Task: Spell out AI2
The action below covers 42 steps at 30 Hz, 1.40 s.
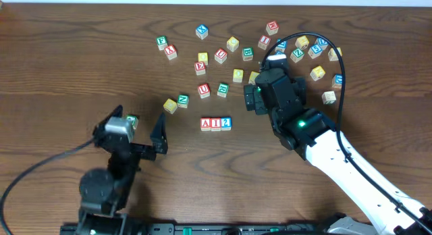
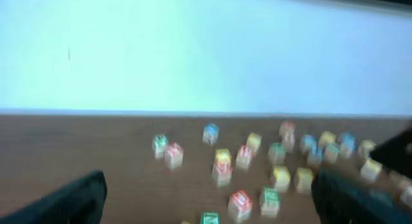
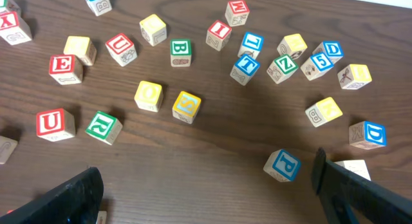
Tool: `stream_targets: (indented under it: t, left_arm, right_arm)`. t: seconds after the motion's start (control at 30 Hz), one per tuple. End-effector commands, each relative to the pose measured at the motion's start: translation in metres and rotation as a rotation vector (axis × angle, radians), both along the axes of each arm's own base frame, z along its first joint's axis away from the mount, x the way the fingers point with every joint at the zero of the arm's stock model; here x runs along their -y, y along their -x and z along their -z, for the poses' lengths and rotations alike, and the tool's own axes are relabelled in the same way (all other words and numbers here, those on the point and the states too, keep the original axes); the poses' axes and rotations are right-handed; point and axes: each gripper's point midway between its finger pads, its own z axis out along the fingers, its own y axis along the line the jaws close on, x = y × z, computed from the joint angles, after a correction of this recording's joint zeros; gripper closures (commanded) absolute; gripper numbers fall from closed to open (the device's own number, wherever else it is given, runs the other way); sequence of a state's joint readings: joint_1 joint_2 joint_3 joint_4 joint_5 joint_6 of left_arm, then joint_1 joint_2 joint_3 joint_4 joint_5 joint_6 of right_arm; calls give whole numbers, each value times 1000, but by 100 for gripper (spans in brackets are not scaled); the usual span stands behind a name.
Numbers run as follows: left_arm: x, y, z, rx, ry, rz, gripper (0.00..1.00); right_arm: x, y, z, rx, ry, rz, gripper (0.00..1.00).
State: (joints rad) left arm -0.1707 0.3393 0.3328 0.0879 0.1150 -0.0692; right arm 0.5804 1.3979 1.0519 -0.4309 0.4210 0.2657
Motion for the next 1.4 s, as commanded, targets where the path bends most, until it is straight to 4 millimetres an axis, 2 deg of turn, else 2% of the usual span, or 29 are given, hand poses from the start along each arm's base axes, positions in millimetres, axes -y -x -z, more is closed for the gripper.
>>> stream_targets:
  t: [0.0, 0.17, 0.33, 0.47, 0.8, 1.0, 1.13, 1.2, 1.37]
  left_arm:
    - [5, 10, -4, 149, -39, 33, 1]
    - [3, 21, -8, 281, -70, 24, 1]
    - [10, 36, -12, 392, -206, 76, 1]
    - [8, 36, -6, 374, -209, 64, 0]
    - [6, 26, 32, 219, -182, 71, 0]
    - [2, 17, 80, 50, -104, 55, 1]
    - [0, 17, 97, -22, -109, 52, 0]
    - [0, 19, 118, -107, -114, 56, 1]
    - [0, 19, 118, -107, -115, 56, 1]
  right_arm:
    - [4, -3, -13, 31, 2, 9, 1]
    - [4, -3, -13, 31, 2, 9, 1]
    - [4, -3, -13, 31, 2, 9, 1]
    - [4, -3, -13, 31, 2, 9, 1]
    - [4, -3, -13, 31, 2, 9, 1]
    - [4, -3, -13, 31, 2, 9, 1]
    - [4, -3, -13, 31, 2, 9, 1]
    - [4, -3, -13, 31, 2, 9, 1]
    - [4, -3, -13, 31, 2, 9, 1]
